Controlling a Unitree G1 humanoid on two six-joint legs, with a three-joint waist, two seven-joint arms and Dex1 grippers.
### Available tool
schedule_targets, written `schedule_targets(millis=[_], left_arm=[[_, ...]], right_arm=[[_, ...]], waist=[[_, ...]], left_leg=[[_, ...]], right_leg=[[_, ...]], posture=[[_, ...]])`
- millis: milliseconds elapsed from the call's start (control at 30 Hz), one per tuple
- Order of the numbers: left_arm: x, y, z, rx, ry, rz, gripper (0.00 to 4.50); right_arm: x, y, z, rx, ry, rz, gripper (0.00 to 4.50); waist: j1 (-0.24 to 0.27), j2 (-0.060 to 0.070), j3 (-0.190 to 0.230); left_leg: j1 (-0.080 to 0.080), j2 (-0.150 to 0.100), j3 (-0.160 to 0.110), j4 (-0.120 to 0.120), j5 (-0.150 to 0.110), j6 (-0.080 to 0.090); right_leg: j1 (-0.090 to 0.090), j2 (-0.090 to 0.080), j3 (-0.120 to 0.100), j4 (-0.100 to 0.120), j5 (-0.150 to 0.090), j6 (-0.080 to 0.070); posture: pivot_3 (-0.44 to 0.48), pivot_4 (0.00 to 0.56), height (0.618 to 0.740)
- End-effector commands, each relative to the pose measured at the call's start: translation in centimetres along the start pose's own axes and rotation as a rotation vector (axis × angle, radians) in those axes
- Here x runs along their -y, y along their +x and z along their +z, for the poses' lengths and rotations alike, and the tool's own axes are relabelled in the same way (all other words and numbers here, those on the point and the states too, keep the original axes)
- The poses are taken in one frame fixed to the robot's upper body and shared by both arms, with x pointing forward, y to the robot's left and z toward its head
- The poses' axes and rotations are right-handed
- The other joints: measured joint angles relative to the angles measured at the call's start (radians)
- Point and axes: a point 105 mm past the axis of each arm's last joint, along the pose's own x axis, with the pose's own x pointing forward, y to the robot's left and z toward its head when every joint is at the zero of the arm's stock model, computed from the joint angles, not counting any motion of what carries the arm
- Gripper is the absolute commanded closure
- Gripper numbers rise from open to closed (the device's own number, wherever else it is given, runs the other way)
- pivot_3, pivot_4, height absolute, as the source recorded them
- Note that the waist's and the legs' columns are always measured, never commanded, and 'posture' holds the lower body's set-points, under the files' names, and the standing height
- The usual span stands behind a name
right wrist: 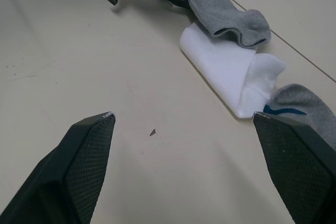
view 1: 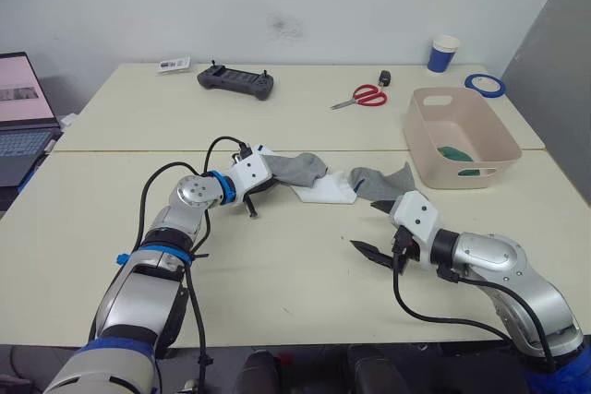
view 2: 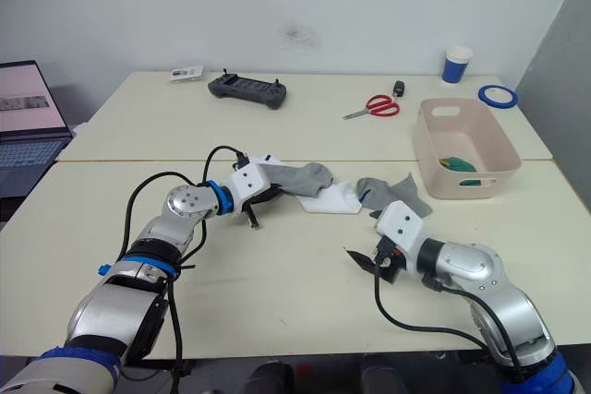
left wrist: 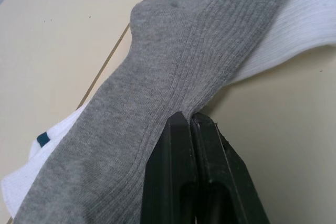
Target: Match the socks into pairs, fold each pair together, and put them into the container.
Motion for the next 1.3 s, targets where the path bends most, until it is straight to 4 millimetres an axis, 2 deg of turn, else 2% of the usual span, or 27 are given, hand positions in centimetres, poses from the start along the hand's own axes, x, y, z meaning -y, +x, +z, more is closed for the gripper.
schedule_targets(millis=[33,167,233,367,433,633,800,900,1000,1067,1133,1300], left_arm=[[-0.7,-1.3,3.1,0.111,0.109,-0.010,4.46],[0.8,-3.2,4.9,0.162,0.164,-0.068,4.46],[2.9,-4.4,5.4,0.176,0.162,-0.107,4.46],[8.7,-6.1,4.7,0.137,0.080,-0.214,4.46],[11.0,-6.4,4.0,0.104,0.052,-0.231,4.46],[14.4,-6.3,3.9,0.070,-0.022,-0.217,4.46],[14.5,-6.7,3.7,0.071,-0.055,-0.206,4.46],[13.7,-7.2,3.9,0.070,-0.064,-0.171,3.88],[13.0,-7.9,4.6,0.107,-0.010,-0.161,2.98],[11.9,-8.8,5.4,0.162,0.002,-0.129,2.33],[11.6,-10.3,5.9,0.193,0.002,-0.199,1.76],[9.7,-12.7,4.3,0.096,0.134,-0.283,1.76]], right_arm=[[0.6,-0.7,1.0,0.031,-0.041,-0.013,0.00],[0.7,-1.5,0.9,0.016,-0.055,0.003,0.00],[0.7,-2.1,0.9,0.003,-0.067,0.024,0.00],[0.1,-3.0,0.7,-0.024,-0.078,0.090,0.00],[-0.2,-3.2,0.7,-0.031,-0.080,0.119,0.00],[-0.8,-3.2,0.7,-0.039,-0.083,0.172,0.00],[-1.1,-3.1,0.7,-0.039,-0.083,0.193,0.00],[-1.4,-3.0,0.7,-0.038,-0.084,0.205,0.00],[-1.5,-2.9,0.7,-0.037,-0.087,0.209,0.00],[-1.5,-2.9,0.6,-0.038,-0.089,0.210,0.00],[-1.5,-3.0,0.5,-0.040,-0.091,0.212,0.00],[-1.5,-2.8,0.6,-0.039,-0.103,0.221,0.00]], waist=[[0.000,0.000,0.000],[-0.001,0.000,0.000],[-0.002,0.000,0.000],[-0.007,0.000,0.000],[-0.007,0.000,0.000],[-0.003,0.000,0.000],[0.002,0.000,0.000],[0.002,0.000,0.000],[0.002,0.000,0.000],[0.002,0.000,0.000],[0.002,0.000,0.000],[0.001,0.000,0.000]], left_leg=[[0.000,0.000,0.000,0.000,0.000,0.000],[0.000,0.001,0.000,0.000,0.000,0.000],[0.001,0.001,0.000,0.000,0.000,0.000],[0.001,0.002,0.001,-0.001,0.000,0.000],[0.002,0.002,0.000,-0.001,0.000,0.000],[0.002,0.000,0.001,0.000,0.000,0.000],[0.001,0.001,0.001,-0.001,0.000,0.000],[0.001,0.001,0.001,-0.001,0.000,0.000],[0.001,0.001,0.001,-0.001,0.000,0.000],[0.001,0.001,0.001,-0.002,0.000,0.000],[0.001,0.001,0.001,-0.002,0.000,0.000],[0.002,0.002,0.001,-0.002,0.000,0.000]], right_leg=[[0.000,0.000,0.000,0.000,0.000,0.000],[0.000,0.000,0.000,0.000,0.000,0.000],[0.000,0.000,0.001,0.000,0.000,0.000],[0.001,-0.001,0.001,0.000,0.000,0.000],[0.001,-0.001,0.001,0.000,0.000,0.000],[0.001,-0.001,0.001,0.000,0.000,0.000],[0.001,-0.001,0.001,-0.002,0.000,0.000],[0.001,-0.001,0.001,-0.002,0.000,0.000],[0.001,-0.001,0.001,-0.002,0.000,0.000],[0.000,-0.001,0.001,-0.002,0.000,0.000],[0.000,-0.001,0.001,-0.002,0.000,0.000],[0.000,-0.001,0.000,-0.002,0.000,-0.001]], posture=[[0.000,0.150,0.740],[0.000,0.150,0.740],[0.000,0.150,0.740],[0.000,0.150,0.740],[0.000,0.150,0.740],[0.000,0.150,0.740],[0.000,0.150,0.740],[0.000,0.150,0.740],[0.000,0.150,0.740],[0.000,0.150,0.740],[0.000,0.150,0.740],[0.000,0.150,0.740]])
